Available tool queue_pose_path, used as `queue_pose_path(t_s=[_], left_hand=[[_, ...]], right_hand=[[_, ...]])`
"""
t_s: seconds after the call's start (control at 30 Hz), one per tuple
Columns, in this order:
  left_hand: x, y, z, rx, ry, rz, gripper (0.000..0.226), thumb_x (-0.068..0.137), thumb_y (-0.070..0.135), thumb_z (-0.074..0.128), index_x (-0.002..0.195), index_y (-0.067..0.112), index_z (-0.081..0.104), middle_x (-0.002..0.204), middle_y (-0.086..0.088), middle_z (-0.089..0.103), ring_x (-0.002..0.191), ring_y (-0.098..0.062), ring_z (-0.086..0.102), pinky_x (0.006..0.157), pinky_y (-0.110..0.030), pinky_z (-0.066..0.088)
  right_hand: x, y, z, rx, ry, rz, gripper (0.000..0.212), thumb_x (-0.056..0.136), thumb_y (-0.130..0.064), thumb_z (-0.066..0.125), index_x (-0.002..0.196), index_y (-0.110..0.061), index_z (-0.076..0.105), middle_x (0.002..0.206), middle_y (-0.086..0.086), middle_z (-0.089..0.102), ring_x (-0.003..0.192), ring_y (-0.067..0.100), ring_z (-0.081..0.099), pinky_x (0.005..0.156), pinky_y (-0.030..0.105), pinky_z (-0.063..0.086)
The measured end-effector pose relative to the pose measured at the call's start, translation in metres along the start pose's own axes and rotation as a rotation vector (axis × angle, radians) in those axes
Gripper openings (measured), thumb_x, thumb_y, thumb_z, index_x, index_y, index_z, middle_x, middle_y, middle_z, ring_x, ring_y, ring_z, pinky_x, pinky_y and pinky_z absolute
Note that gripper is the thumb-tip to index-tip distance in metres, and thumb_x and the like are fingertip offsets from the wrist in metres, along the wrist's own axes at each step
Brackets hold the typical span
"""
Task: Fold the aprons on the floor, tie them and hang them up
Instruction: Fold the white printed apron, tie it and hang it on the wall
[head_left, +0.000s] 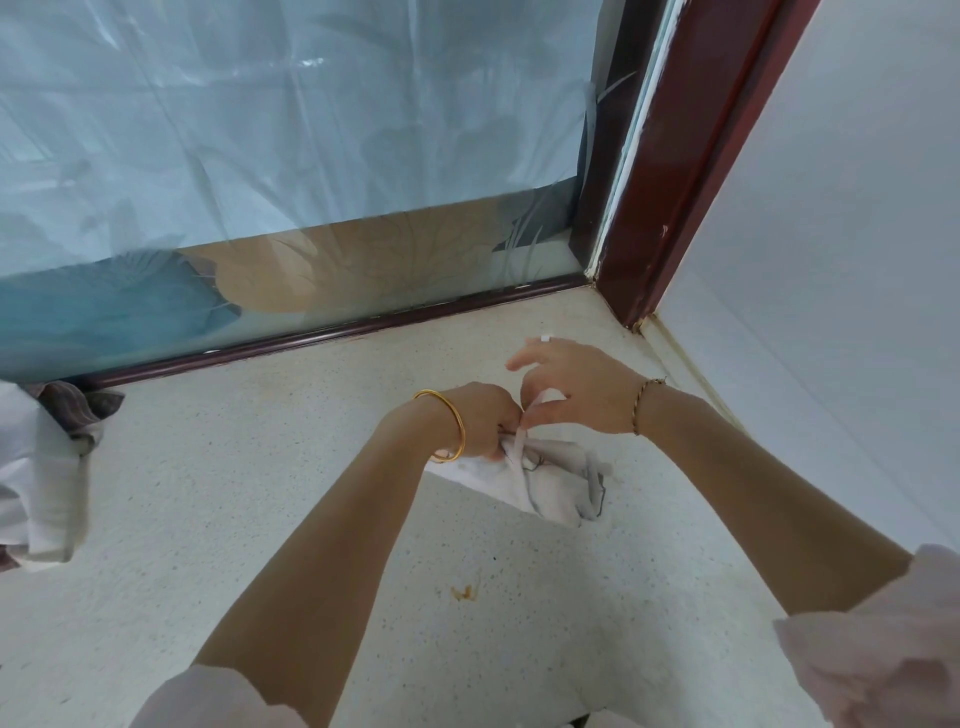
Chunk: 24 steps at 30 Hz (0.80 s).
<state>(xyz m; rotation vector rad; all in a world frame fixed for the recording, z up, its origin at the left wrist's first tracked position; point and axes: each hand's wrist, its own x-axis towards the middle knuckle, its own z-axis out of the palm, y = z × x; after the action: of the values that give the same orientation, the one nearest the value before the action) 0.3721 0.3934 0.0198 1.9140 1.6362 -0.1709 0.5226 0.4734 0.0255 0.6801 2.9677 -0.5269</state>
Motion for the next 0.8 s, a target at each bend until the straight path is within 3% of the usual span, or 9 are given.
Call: queue_pose_path(t_s=[0.17, 0.23, 0.33, 0.4, 0.47, 0.53, 0.6, 0.7, 0.8], left_hand=[[-0.012, -0.010, -0.006, -0.277, 0.055, 0.071, 0.020, 0.088, 0.015, 0.060, 0.108, 0.016, 0.064, 0.103, 0.003, 0.061, 0.096, -0.015, 0.054, 0.090, -0.027, 0.042], [-0.014, -0.014, -0.004, -0.388, 0.094, 0.068, 0.019, 0.088, 0.015, 0.061, 0.107, 0.017, 0.064, 0.104, 0.003, 0.062, 0.097, -0.014, 0.055, 0.094, -0.028, 0.042], [-0.012, -0.023, 0.001, -0.688, 0.137, 0.009, 0.010, 0.089, 0.011, 0.061, 0.097, 0.015, 0.063, 0.100, -0.008, 0.064, 0.096, -0.023, 0.059, 0.096, -0.040, 0.047], [-0.009, -0.028, 0.005, -0.863, 0.168, -0.061, 0.009, 0.088, 0.008, 0.061, 0.093, 0.014, 0.065, 0.101, -0.014, 0.066, 0.099, -0.033, 0.061, 0.097, -0.048, 0.047], [-0.004, -0.031, 0.010, -0.982, 0.183, -0.136, 0.012, 0.087, 0.005, 0.061, 0.095, 0.012, 0.066, 0.109, -0.018, 0.066, 0.107, -0.039, 0.059, 0.098, -0.052, 0.045], [0.000, -0.032, 0.014, -1.081, 0.189, -0.193, 0.013, 0.086, 0.001, 0.061, 0.095, 0.009, 0.066, 0.111, -0.021, 0.065, 0.109, -0.040, 0.059, 0.099, -0.051, 0.045], [0.003, -0.030, 0.017, -1.088, 0.233, -0.244, 0.011, 0.085, 0.004, 0.064, 0.092, 0.012, 0.067, 0.106, -0.017, 0.068, 0.104, -0.035, 0.062, 0.096, -0.047, 0.048], [0.008, -0.025, 0.016, -0.716, 0.378, -0.287, 0.016, 0.084, 0.017, 0.068, 0.098, 0.011, 0.067, 0.091, -0.003, 0.064, 0.084, -0.018, 0.058, 0.073, -0.023, 0.048], [0.012, -0.021, 0.009, -0.237, 0.322, -0.340, 0.026, 0.085, 0.034, 0.065, 0.081, 0.009, 0.061, 0.074, -0.001, 0.052, 0.076, -0.018, 0.048, 0.066, -0.024, 0.036]], right_hand=[[-0.009, 0.004, 0.015, 0.745, 0.021, 0.270, 0.005, 0.089, -0.014, 0.061, 0.088, -0.012, 0.066, 0.093, 0.000, 0.064, 0.079, 0.000, 0.059, 0.075, 0.022, 0.048], [-0.015, 0.001, 0.025, 1.123, 0.087, 0.330, 0.009, 0.082, -0.011, 0.062, 0.086, -0.003, 0.062, 0.084, 0.001, 0.060, 0.070, 0.004, 0.058, 0.061, 0.015, 0.050], [-0.018, -0.001, 0.047, 1.519, 0.208, 0.397, 0.021, 0.072, -0.012, 0.071, 0.091, -0.007, 0.063, 0.086, 0.010, 0.069, 0.072, 0.017, 0.068, 0.056, 0.024, 0.057], [-0.019, -0.003, 0.061, 1.552, 0.285, 0.369, 0.022, 0.087, -0.006, 0.056, 0.108, -0.003, 0.062, 0.096, 0.012, 0.071, 0.086, 0.023, 0.069, 0.066, 0.032, 0.059], [-0.019, -0.006, 0.070, 1.610, 0.301, 0.370, 0.030, 0.086, 0.003, 0.050, 0.114, 0.002, 0.059, 0.105, 0.013, 0.069, 0.097, 0.027, 0.066, 0.078, 0.035, 0.058], [-0.020, -0.008, 0.076, 1.606, 0.257, 0.307, 0.040, 0.079, -0.003, 0.051, 0.118, -0.003, 0.058, 0.116, 0.013, 0.065, 0.107, 0.027, 0.062, 0.087, 0.037, 0.055], [-0.020, -0.011, 0.080, 1.479, 0.257, 0.268, 0.033, 0.089, -0.015, 0.057, 0.121, -0.008, 0.056, 0.121, 0.013, 0.063, 0.110, 0.025, 0.062, 0.089, 0.039, 0.054], [-0.017, -0.013, 0.083, 1.134, 0.364, 0.381, 0.024, 0.095, -0.019, 0.052, 0.114, -0.007, 0.057, 0.113, 0.014, 0.065, 0.101, 0.024, 0.065, 0.080, 0.039, 0.058], [-0.013, -0.014, 0.084, 0.828, 0.396, 0.436, 0.027, 0.094, -0.021, 0.055, 0.097, 0.005, 0.059, 0.088, 0.017, 0.066, 0.083, 0.027, 0.067, 0.068, 0.039, 0.059]])
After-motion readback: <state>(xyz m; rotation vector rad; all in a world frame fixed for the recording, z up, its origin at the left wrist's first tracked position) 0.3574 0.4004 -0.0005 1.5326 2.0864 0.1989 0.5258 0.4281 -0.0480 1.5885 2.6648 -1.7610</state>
